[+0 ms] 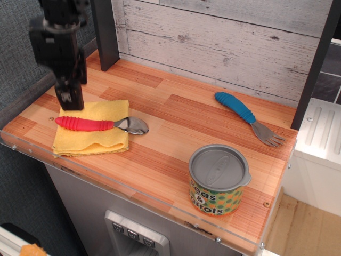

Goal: Move the red spoon from the yellow cloth to table corner.

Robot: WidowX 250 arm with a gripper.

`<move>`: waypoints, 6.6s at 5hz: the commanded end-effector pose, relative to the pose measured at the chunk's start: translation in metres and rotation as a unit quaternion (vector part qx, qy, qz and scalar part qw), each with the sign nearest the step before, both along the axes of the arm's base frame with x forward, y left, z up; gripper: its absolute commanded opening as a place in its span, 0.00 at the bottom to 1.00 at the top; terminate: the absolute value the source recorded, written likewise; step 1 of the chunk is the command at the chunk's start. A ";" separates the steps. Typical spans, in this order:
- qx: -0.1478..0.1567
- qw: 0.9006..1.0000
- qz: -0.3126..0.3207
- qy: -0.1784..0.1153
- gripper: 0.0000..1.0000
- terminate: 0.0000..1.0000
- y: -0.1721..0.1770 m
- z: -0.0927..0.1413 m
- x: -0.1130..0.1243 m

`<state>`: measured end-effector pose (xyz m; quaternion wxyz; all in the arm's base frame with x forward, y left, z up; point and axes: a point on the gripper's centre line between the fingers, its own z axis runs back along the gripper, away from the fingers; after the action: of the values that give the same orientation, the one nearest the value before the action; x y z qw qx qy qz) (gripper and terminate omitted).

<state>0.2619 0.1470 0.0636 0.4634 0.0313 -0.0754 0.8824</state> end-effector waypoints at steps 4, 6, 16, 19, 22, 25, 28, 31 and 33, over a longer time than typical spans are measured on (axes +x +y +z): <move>-0.008 1.000 0.016 -0.005 1.00 0.00 0.008 -0.029 -0.012; -0.001 1.000 0.018 0.003 1.00 0.00 0.008 -0.036 -0.015; -0.001 0.990 -0.142 -0.023 0.00 0.00 -0.010 0.038 0.026; -0.002 0.977 -0.211 -0.037 0.00 0.00 -0.018 0.023 0.072; 0.031 0.974 -0.220 -0.049 0.00 0.00 -0.011 -0.011 0.103; 0.051 0.973 -0.222 -0.042 0.00 0.00 -0.011 -0.026 0.112; 0.063 0.972 -0.221 -0.046 1.00 0.00 -0.011 -0.029 0.112; 0.065 0.964 -0.251 -0.067 1.00 0.00 -0.011 0.015 0.109; 0.061 0.921 -0.384 0.000 1.00 0.00 -0.027 0.035 0.087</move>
<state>0.3559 0.1201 0.0783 0.7727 0.0414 -0.1001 0.6254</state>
